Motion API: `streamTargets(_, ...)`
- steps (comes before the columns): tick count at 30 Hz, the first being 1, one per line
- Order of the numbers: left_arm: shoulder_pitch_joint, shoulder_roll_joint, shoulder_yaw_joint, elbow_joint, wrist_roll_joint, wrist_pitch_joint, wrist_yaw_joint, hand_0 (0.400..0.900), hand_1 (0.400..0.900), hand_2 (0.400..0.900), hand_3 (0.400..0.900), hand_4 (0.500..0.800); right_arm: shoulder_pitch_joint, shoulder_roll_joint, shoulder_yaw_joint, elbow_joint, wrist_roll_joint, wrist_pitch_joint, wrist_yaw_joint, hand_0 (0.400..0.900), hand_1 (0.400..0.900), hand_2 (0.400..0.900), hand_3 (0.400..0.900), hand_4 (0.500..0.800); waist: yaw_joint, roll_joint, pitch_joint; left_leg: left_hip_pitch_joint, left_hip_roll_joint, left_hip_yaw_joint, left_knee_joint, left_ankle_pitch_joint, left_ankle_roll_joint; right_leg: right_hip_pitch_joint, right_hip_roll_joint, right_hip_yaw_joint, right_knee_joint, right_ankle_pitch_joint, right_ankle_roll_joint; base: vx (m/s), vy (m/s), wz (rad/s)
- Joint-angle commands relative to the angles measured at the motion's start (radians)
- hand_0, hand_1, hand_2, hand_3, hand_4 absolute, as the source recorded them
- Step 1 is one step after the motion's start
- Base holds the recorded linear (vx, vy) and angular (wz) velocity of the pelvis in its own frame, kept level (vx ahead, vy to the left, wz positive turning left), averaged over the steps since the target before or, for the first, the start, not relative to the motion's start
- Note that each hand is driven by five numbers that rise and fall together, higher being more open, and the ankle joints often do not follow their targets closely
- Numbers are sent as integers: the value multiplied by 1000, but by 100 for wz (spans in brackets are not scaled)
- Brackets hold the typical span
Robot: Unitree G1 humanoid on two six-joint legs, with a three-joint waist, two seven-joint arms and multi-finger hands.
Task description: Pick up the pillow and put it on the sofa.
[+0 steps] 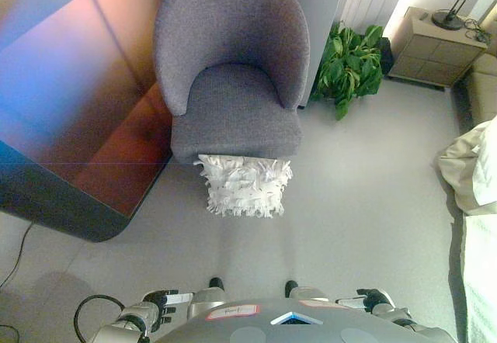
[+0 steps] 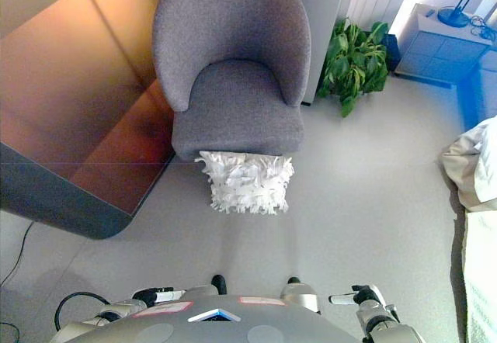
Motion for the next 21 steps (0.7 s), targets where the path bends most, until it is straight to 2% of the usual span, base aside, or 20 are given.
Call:
streamTargets(1,-55,6,-15,20,11,-3,-3,900,900,900,900,800,-80,-27,22,31,-4,6,-14,900,900,900,900,800,-11,2,51,50,-36,-14,17,-89,47,-27,29,-66,1,30,-4,26,-31,4)
streamTargets(7,-52,9,-18,16,16,-8,-7,900,900,900,900,800,-78,-30,20,35,6,11,-13,900,900,900,900,800,-12,1,55,44,-26,-17,18,-82,43,-26,39,-72,9,19,-12,27,-52,5)
streamTargets(11,-63,10,-28,13,20,2,-9,900,900,900,900,800,-73,-27,24,34,31,12,-15,900,900,900,900,800,-24,-4,66,28,-5,-31,45,-76,40,-44,64,-45,51,-6,-35,30,-104,21)
streamTargets(13,-79,8,-30,13,11,9,0,900,900,900,900,800,-80,-26,26,31,37,18,-13,900,900,900,900,800,-33,-23,81,-4,15,-39,144,-93,36,-65,72,-30,89,-14,-56,24,-153,31)
streamTargets(14,-84,6,-25,13,8,13,0,900,900,900,900,800,-83,-27,28,30,37,21,-17,900,900,900,900,800,-39,-38,88,-27,31,-32,255,-94,35,-77,68,-32,100,-15,-70,42,-190,19)
streamTargets(16,-82,7,-9,10,9,5,-1,900,900,900,900,800,-83,-37,38,15,4,31,-13,900,900,900,900,800,-31,-60,111,-108,42,-48,441,-41,41,-81,69,-37,112,-9,-97,99,-199,-7)
streamTargets(17,-80,7,-6,7,5,0,-2,900,900,900,900,800,-84,-42,45,13,6,33,-18,900,900,900,900,800,-20,-61,125,-157,33,-53,480,-25,45,-73,74,-31,117,-11,-102,175,-158,-31)
streamTargets(19,-72,6,-1,-3,-7,-7,-6,900,900,900,900,800,-96,-59,41,18,3,24,-27,900,900,900,900,800,13,-44,167,-241,30,-19,444,17,30,-35,93,-20,125,-30,-94,244,-42,-39)
streamTargets(21,-59,7,-2,-1,-6,-23,-11,900,900,900,900,800,-108,-75,27,22,-11,11,-22,900,900,900,900,800,45,-17,193,-283,28,4,316,88,3,9,104,-31,112,-51,-82,332,59,-42)
